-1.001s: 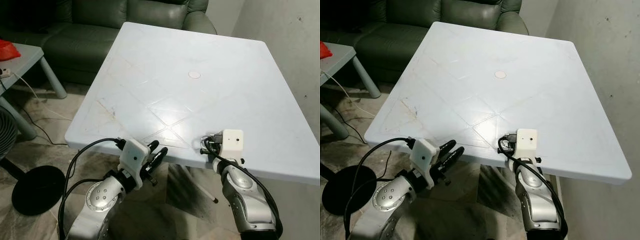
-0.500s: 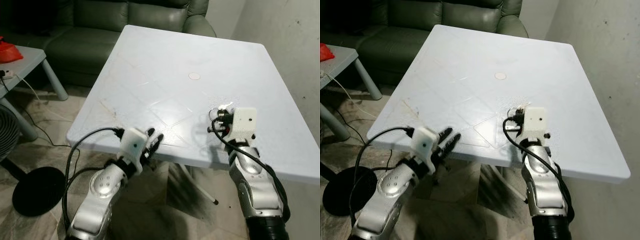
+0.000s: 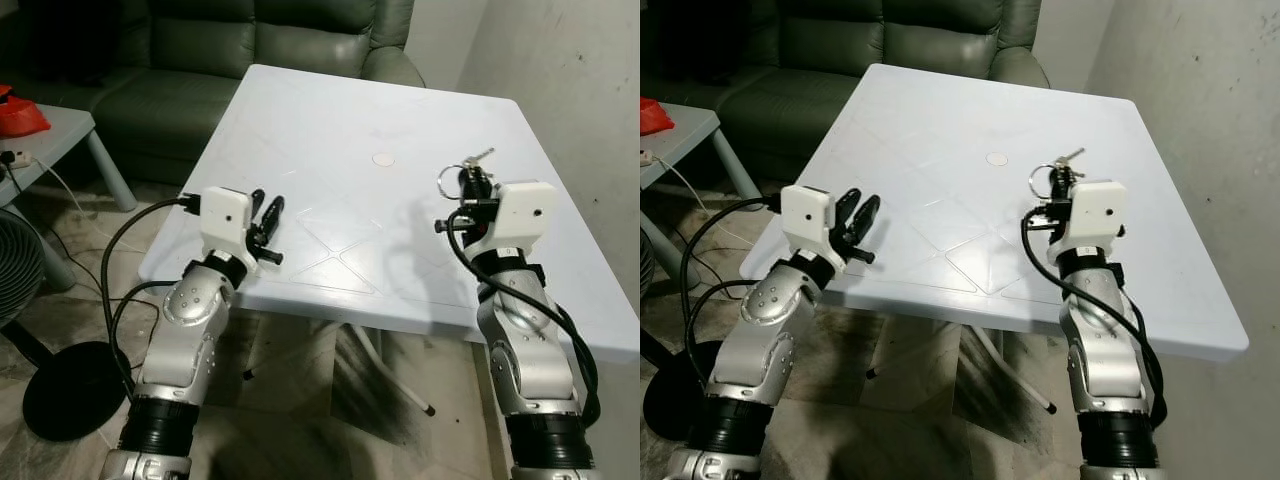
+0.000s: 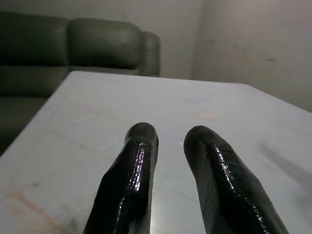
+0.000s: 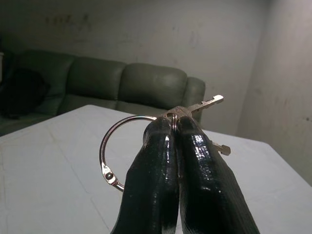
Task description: Hang keys on a hook
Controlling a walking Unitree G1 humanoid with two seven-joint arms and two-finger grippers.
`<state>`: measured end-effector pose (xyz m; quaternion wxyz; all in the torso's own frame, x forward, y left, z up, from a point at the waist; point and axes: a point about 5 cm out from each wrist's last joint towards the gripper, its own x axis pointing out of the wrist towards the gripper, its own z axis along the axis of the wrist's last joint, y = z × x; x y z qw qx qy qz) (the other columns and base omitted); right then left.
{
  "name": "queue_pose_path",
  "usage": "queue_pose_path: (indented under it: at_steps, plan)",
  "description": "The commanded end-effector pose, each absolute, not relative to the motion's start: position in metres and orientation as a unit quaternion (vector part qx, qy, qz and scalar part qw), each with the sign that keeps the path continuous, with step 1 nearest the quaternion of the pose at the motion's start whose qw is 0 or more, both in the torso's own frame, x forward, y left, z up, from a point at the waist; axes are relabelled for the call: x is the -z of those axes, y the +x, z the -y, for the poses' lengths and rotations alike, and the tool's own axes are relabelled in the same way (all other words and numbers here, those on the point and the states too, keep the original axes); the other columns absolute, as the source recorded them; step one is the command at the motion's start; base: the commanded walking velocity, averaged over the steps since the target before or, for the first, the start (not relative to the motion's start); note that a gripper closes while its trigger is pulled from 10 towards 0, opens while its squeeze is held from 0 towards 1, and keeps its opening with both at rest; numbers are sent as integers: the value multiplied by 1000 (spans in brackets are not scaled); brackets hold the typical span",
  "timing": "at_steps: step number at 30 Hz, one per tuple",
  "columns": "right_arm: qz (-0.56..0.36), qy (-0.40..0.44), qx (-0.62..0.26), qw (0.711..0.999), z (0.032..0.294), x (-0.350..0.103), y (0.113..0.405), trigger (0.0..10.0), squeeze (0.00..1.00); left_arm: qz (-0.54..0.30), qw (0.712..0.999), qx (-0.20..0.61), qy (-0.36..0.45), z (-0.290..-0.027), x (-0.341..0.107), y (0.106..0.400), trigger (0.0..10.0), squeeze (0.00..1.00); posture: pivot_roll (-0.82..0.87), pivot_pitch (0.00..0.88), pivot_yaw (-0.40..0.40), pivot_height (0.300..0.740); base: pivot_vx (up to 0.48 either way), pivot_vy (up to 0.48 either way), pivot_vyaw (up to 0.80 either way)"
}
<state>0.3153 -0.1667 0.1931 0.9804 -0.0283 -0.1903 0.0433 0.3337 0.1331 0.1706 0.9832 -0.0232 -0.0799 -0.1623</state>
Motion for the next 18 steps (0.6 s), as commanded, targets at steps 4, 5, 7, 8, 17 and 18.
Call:
queue_pose_path:
  at_steps: [4,5,7,8,17,18]
  plan:
    - [200,-27,-42,978,173,-193,315,10000,0,91,986,137,-40,-145,-176,341,10000,0,-139,0,-53,740,0,0,0]
    - [201,-23,-44,978,174,-193,315,10000,0,92,986,134,-38,-147,-176,342,10000,0,-140,0,-53,740,0,0,0]
    - [202,-24,-44,978,175,-192,315,10000,0,94,986,130,-38,-149,-177,343,10000,0,-140,0,-52,740,0,0,0]
    - [203,-24,-45,978,176,-192,314,10000,0,96,987,126,-36,-150,-177,344,10000,0,-140,0,-52,740,0,0,0]
    - [188,-14,-52,981,177,-186,316,10000,0,96,989,105,-34,-159,-176,350,10000,0,-142,0,-45,740,0,0,0]
    - [187,-15,-52,981,176,-186,317,10000,0,96,989,105,-34,-159,-176,350,10000,0,-142,0,-45,740,0,0,0]
